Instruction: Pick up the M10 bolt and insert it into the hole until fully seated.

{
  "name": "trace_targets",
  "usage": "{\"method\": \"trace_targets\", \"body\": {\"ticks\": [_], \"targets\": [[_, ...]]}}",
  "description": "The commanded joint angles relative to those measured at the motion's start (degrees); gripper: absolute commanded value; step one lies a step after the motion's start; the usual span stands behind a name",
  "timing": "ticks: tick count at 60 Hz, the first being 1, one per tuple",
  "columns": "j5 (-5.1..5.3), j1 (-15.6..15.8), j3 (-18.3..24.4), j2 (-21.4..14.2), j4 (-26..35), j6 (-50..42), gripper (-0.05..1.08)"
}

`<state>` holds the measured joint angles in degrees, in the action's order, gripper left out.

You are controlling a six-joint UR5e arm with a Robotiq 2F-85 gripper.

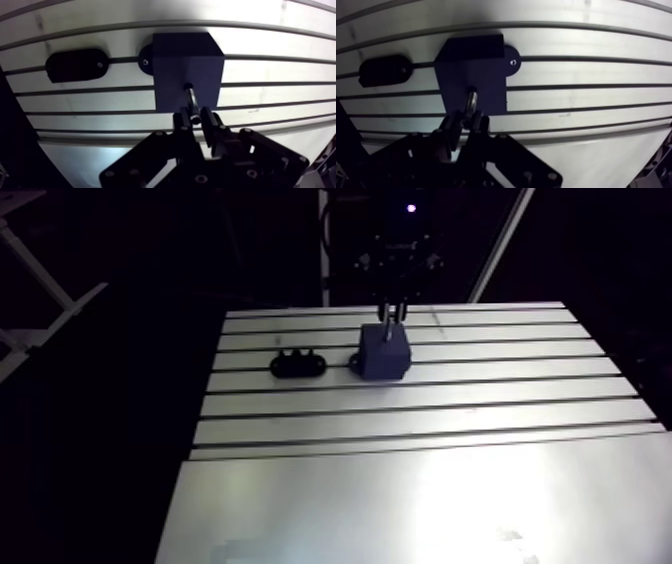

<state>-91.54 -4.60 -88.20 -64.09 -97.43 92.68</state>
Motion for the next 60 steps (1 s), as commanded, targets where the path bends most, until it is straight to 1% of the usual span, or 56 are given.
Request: {"method": "trace_targets", "body": {"ticks": [1, 60], "targets": [[0.0, 0.03, 0.18, -0.02, 0.0, 0.0, 1.08], [0.0, 0.03, 0.62, 0.6, 0.0, 0.0, 1.08]]}}
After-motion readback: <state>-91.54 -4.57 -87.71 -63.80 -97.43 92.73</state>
